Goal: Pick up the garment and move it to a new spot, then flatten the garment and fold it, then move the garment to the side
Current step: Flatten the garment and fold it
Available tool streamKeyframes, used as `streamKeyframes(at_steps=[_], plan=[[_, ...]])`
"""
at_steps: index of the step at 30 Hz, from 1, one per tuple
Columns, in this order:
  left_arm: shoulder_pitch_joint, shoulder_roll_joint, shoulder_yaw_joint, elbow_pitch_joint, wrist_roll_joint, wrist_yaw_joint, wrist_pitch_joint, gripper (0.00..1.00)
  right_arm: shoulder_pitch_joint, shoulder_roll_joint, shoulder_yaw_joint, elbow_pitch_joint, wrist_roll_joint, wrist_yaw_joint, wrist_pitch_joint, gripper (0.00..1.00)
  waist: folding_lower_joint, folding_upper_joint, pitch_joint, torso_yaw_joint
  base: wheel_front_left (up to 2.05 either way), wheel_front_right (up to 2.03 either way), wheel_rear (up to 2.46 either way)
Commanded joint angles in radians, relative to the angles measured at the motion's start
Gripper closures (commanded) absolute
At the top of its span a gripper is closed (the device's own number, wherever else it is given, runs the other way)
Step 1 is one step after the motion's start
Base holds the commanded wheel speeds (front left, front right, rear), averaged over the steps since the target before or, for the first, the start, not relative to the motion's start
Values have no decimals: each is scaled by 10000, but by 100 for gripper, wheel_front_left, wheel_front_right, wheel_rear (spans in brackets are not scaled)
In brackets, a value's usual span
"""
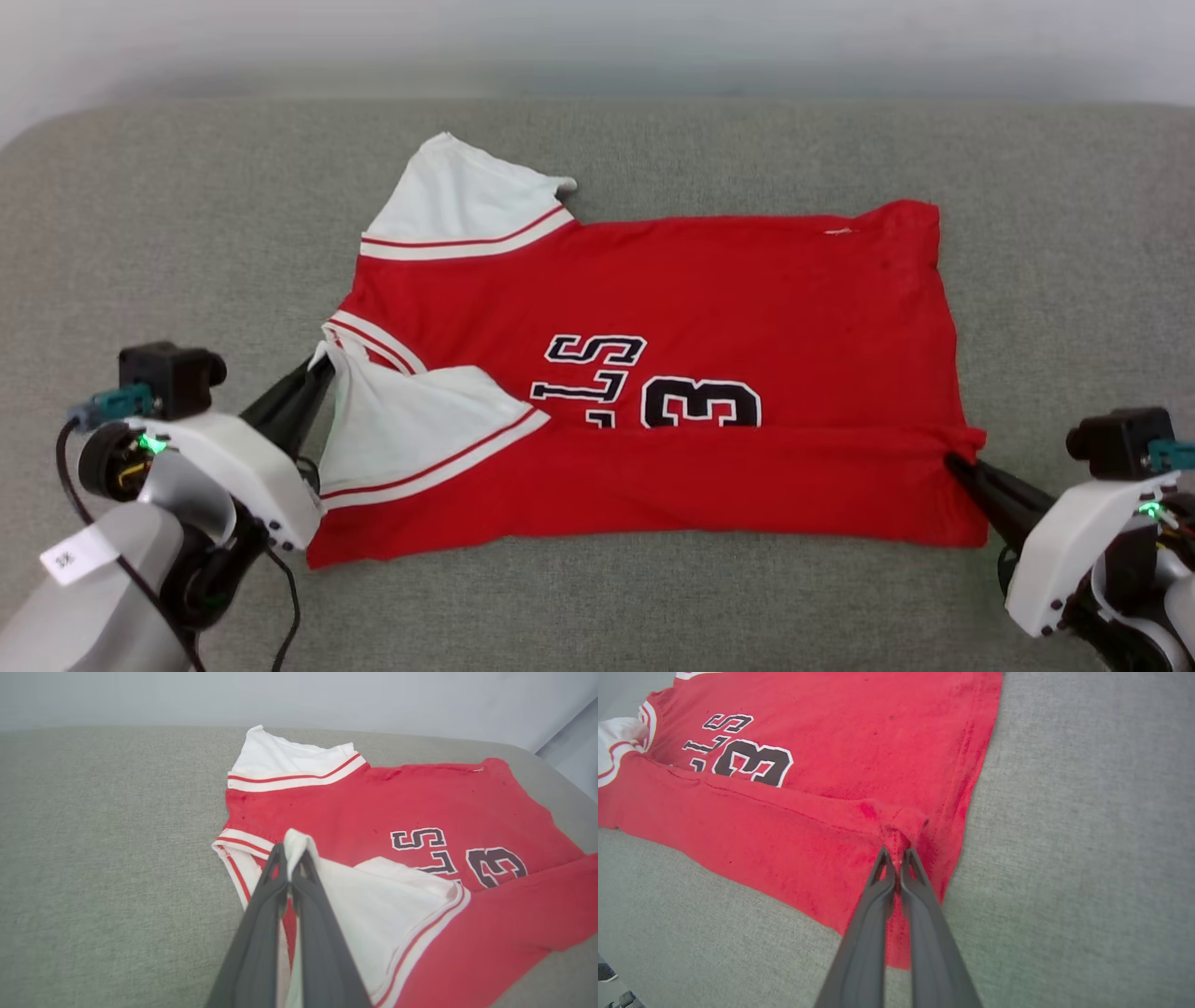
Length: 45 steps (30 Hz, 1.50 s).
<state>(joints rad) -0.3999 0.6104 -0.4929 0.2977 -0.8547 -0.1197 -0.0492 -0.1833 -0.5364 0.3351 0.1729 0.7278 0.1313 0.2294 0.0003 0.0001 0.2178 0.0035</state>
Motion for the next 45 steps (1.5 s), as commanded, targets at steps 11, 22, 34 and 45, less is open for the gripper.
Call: streamKeyframes(at_steps=[11, 22, 34, 45], plan=[[-1583, -121, -1048, 1599, -157, -95, -89, 100, -1213, 221, 96, 634, -238, -11, -196, 100, -3, -1, 805, -112, 0, 0, 0], [-2199, -335, -2349, 2835, -662, -94, -525, 100, -1614, 471, 417, 1547, -510, -11, 91, 96, -3, -1, 715, -37, 0, 0, 0], [-2529, -175, -3285, 3505, -1090, -95, -484, 0, -988, 340, -33, 1298, -478, -10, -130, 0, -3, -1, -486, 227, 0, 0, 0], [-3286, 601, -4314, 2436, -1928, -94, 2967, 0, -464, 459, -515, 713, -795, -11, 164, 0, -3, -1, -1047, 470, 0, 0, 0]])
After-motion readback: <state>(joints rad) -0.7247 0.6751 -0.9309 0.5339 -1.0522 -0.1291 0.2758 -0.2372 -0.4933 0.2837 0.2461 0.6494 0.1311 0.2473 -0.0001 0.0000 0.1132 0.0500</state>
